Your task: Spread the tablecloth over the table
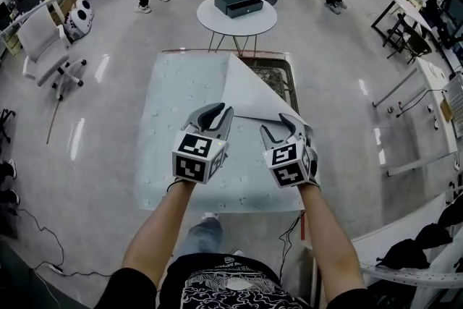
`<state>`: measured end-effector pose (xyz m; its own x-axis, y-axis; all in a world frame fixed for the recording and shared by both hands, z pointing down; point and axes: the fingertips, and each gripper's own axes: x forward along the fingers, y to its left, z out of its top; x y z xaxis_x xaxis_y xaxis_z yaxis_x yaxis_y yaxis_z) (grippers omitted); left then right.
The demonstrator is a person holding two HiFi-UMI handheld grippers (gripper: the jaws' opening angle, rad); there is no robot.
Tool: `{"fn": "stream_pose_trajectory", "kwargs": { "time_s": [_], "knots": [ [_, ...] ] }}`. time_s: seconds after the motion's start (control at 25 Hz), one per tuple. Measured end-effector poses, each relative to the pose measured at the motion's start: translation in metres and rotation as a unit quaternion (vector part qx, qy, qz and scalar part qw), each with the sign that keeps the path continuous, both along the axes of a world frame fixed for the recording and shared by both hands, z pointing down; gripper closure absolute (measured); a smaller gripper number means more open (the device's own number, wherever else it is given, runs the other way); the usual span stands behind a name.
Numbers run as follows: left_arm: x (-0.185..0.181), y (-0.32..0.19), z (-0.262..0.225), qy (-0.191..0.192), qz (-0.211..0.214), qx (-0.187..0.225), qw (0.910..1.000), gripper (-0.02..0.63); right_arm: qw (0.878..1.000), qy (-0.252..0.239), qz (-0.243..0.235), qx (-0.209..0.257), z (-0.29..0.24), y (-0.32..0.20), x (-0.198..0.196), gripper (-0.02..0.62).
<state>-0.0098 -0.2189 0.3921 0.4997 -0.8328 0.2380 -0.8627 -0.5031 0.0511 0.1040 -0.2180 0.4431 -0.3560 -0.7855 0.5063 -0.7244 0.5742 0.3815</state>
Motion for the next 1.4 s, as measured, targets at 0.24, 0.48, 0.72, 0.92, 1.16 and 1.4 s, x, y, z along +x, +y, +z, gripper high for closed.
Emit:
{"fn": "stream_pose_trajectory", "kwargs": {
  "time_s": [0.24,0.48,0.72,0.92,1.16,1.4],
  "knots": [
    [-0.006,-0.062,0.035,-0.007,0.023,-0.029,0.9993,0.543,0.99,0.135,-0.041,-0.021,0.056,-0.05,-0.001,0.371],
    [-0.006,-0.102,0.076,0.015,0.043,-0.064,0.9969,0.543,0.973,0.217,-0.067,-0.048,0.108,-0.08,-0.006,0.367],
    [-0.005,-0.123,0.101,0.025,0.063,-0.082,0.9944,0.543,0.944,0.308,-0.104,-0.051,0.145,-0.102,-0.002,0.348],
    [-0.01,-0.137,0.121,0.013,0.078,-0.095,0.9924,0.543,0.929,0.347,-0.114,-0.063,0.175,-0.112,0.008,0.334],
    [-0.007,-0.148,0.135,0.016,0.082,-0.104,0.991,0.554,0.894,0.421,-0.144,-0.045,0.202,-0.124,0.021,0.305],
    [0.0,-0.15,0.147,0.011,0.086,-0.109,0.9902,0.554,0.875,0.458,-0.152,-0.031,0.222,-0.131,0.031,0.273]
  ]
}}
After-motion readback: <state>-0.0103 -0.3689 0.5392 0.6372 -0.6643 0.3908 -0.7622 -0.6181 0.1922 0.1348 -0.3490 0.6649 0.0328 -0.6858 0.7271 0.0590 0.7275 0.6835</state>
